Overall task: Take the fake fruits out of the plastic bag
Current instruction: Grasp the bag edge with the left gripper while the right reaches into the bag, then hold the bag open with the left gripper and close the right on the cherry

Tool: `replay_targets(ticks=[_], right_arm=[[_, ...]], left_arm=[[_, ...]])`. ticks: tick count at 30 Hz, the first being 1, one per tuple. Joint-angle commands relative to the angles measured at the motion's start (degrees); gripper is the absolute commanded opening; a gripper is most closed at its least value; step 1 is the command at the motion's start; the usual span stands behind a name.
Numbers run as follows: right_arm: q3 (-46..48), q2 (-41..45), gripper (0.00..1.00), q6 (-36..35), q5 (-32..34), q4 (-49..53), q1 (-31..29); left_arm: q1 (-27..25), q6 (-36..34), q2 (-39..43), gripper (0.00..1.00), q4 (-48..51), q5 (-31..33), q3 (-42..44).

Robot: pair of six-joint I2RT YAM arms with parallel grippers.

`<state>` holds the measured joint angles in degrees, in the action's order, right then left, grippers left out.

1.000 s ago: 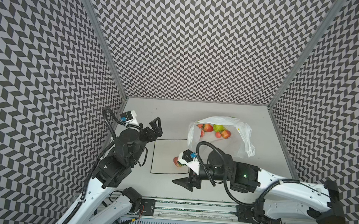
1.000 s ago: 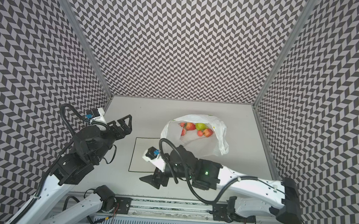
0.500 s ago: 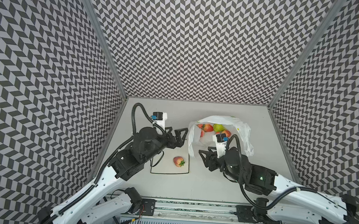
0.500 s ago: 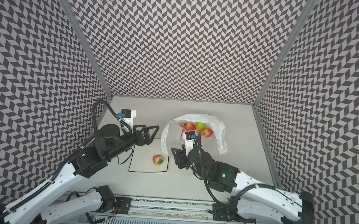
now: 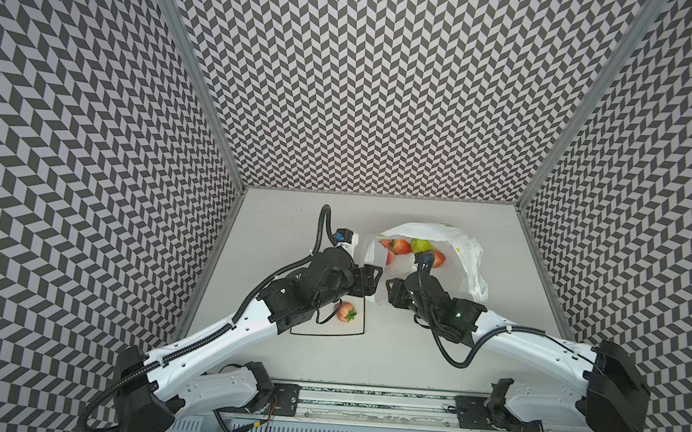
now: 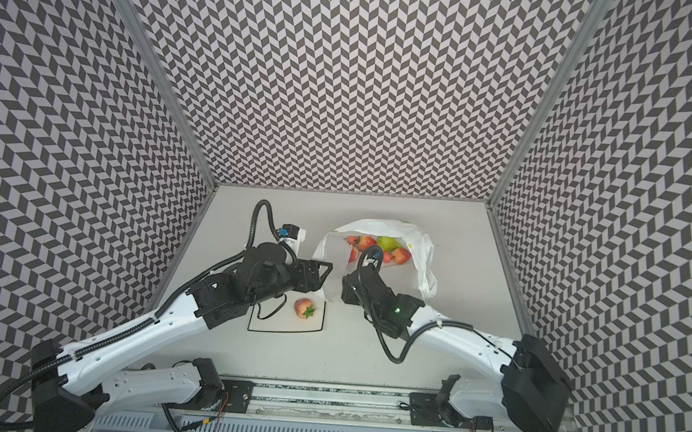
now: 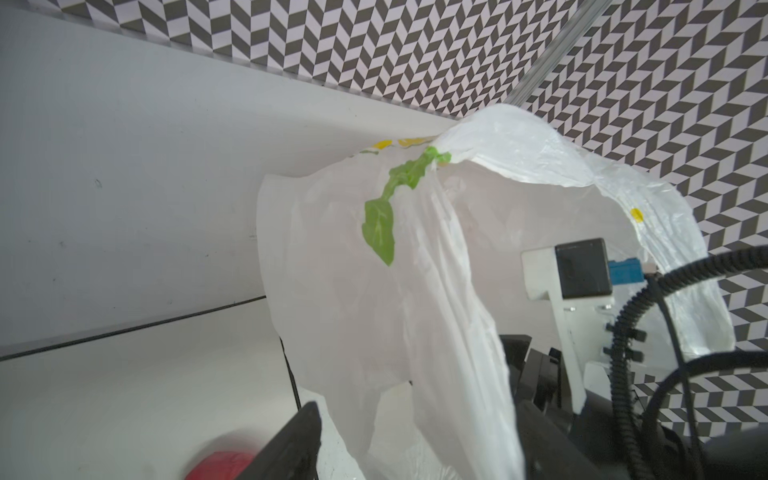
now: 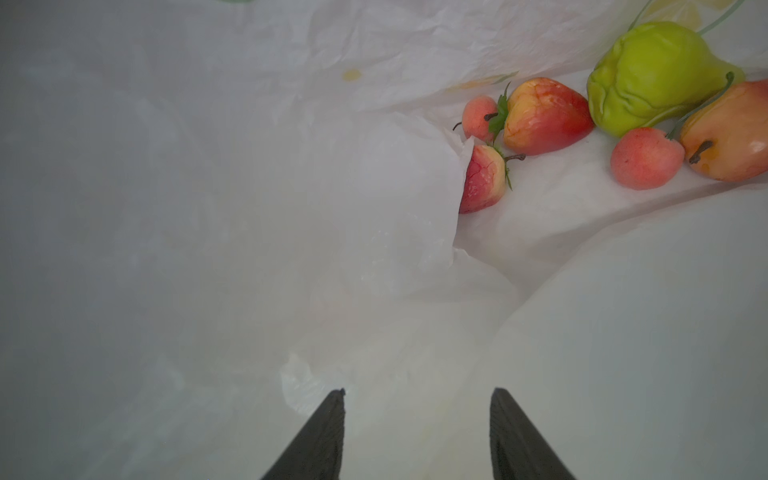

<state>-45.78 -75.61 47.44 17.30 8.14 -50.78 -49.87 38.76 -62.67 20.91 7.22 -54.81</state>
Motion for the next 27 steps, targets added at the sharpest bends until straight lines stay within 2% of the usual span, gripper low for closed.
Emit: replay_targets(ticks=[1, 6, 12, 18, 27], right_arm=[[-1.2, -3.2, 0.55, 5.1, -3.0, -6.7, 2.6], [-3.7, -9.3, 0.55, 11.6, -2.6, -7.0, 5.8], [-7.0, -15.8, 0.56, 16.7, -0.4, -8.2, 9.8], [-9.8, -21.2, 0.57, 16.8, -2.8, -9.4, 14.9], [-17.8, -26.0, 0.6, 5.4, 7.4, 1.8, 18.9]], left_arm=[[-0.2, -0.2, -0.9, 0.6, -1.7, 1.0, 0.9], [-0.2, 0.0, -0.5, 0.28, -3.1, 0.3, 2.7], [-0.3, -0.1, 0.5, 0.0, -4.9, -1.5, 4.4], [-0.5, -0.9, 1.1, 0.0, -5.7, -2.8, 5.2], [-1.9, -4.2, 1.0, 0.0, -7.4, -3.9, 5.0]])
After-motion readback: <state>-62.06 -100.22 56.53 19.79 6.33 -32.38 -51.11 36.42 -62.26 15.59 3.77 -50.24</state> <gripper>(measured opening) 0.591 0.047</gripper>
